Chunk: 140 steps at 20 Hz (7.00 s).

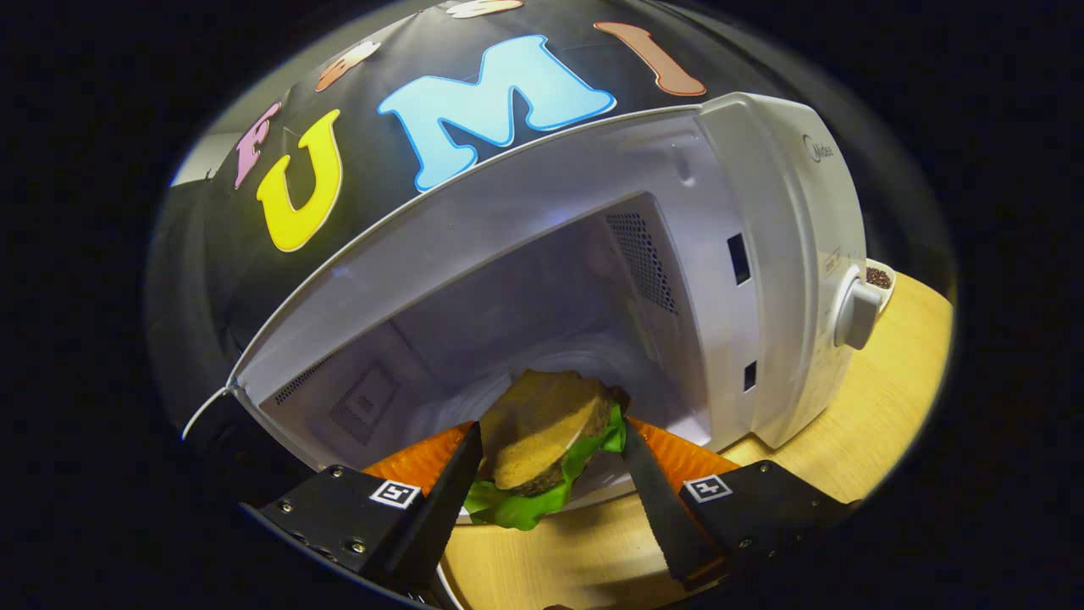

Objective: Open the microwave, put the food inside, and close the microwave door.

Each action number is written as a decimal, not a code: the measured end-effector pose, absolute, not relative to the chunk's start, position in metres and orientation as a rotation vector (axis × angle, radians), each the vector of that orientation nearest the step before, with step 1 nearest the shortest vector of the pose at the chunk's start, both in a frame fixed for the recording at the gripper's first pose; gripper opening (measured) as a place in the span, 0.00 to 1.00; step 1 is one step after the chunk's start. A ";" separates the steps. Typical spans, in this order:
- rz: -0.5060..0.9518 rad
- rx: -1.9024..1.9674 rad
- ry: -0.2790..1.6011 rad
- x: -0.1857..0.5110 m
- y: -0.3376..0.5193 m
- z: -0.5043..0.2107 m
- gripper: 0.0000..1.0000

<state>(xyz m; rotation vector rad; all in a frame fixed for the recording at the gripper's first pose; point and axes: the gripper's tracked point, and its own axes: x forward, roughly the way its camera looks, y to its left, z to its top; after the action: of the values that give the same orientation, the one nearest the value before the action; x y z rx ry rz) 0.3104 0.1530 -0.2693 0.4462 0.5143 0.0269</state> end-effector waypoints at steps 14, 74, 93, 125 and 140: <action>0.199 0.266 0.349 0.207 0.155 -0.144 0.97; 0.518 0.057 0.495 0.075 0.178 -0.164 0.01; 0.403 0.098 0.501 0.200 0.124 -0.193 0.01; 0.215 0.037 0.272 0.164 0.072 -0.097 0.94; 0.085 0.061 0.259 0.062 0.042 -0.073 0.94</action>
<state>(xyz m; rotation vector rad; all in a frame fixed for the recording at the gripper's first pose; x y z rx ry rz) 0.0623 0.0420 -0.0731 0.0606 0.2593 0.0849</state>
